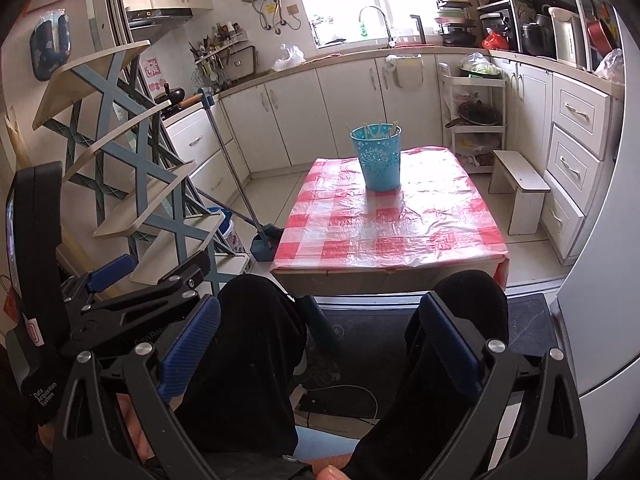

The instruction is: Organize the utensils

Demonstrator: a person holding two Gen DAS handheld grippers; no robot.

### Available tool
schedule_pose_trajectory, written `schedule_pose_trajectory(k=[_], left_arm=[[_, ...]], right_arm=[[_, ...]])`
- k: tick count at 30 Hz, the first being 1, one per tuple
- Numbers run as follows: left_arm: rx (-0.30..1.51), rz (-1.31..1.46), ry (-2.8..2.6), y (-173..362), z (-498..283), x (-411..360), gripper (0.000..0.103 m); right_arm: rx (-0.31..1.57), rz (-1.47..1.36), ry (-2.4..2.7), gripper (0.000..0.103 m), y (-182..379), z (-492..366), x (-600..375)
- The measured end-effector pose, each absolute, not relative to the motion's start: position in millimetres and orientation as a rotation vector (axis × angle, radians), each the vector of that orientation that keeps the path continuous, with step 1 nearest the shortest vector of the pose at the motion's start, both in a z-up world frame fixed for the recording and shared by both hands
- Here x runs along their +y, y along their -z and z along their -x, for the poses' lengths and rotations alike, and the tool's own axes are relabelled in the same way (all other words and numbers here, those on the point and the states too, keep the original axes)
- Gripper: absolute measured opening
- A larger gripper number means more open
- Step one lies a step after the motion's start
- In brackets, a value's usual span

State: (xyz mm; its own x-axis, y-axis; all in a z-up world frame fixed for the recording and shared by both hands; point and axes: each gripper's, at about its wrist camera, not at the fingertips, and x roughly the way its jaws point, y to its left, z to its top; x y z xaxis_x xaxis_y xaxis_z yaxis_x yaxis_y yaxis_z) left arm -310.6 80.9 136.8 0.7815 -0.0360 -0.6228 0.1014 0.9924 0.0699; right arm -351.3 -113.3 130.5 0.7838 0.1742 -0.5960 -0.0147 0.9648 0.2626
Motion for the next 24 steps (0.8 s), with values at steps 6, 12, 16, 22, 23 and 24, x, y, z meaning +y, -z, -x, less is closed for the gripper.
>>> schedule_pose_trajectory(k=[6,12,16,22,23,24], left_arm=[[0.666,-0.100,0.074,-138.0,311.4,80.1,0.095],[0.666,-0.101,0.074,-138.2,311.5,79.6,0.095],[0.665,-0.099,0.074,-138.5,311.8,79.6,0.095],[0.662,-0.099,0.072,-139.2,313.1,78.0,0.095],[0.661,-0.099,0.072,-139.3,313.0,77.9,0.095],[0.661,-0.099,0.071,-139.3,312.9,77.8,0.095]], right_arm=[[0.671,-0.250,-0.106,0.096,-129.4,351.8,-111.8],[0.675,-0.247,-0.109,0.095,-128.3,351.8,-110.3],[0.677,-0.246,-0.108,0.095,-127.8,351.0,-109.1],[0.679,-0.244,-0.107,0.095,-126.3,352.0,-107.9],[0.678,-0.243,-0.107,0.095,-126.0,352.5,-108.0],[0.678,-0.243,-0.107,0.095,-125.7,352.8,-108.0]])
